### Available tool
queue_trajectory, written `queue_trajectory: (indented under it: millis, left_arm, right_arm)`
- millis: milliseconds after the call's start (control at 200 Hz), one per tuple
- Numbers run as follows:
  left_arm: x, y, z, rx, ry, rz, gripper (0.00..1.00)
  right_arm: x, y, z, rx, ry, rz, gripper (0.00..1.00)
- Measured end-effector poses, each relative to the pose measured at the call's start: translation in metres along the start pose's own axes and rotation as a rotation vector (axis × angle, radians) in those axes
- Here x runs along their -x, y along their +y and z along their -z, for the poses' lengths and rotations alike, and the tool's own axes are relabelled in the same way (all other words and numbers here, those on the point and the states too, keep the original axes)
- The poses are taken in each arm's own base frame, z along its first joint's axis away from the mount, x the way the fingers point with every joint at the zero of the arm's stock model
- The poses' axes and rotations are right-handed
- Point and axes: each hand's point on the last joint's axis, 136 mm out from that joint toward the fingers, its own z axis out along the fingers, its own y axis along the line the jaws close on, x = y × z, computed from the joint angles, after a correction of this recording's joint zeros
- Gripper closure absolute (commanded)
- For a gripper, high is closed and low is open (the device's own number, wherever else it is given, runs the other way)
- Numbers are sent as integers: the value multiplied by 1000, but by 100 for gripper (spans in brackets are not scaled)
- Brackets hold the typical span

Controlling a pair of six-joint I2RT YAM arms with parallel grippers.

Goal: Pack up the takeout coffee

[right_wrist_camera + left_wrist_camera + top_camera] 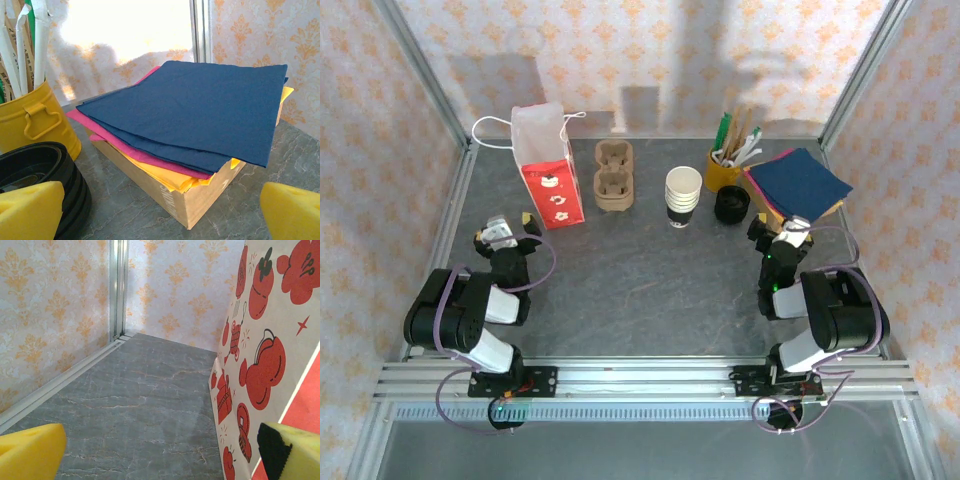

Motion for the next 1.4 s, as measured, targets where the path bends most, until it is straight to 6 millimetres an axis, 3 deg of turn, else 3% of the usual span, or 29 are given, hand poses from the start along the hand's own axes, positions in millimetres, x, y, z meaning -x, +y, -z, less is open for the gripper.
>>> queue_trajectory:
  millis: [1096,1266,1401]
  left_arm:
    - [3,1,3,0,-8,4,1]
    - [30,4,18,-2,-62,36,1]
    - [75,5,36,-13,-160,129,1]
  right_arm:
    - [1,0,0,-1,-2,-2,0]
    - [7,-6,13,-5,-19,-14,0]
    - [43,-5,15,-31,-60,-93,0]
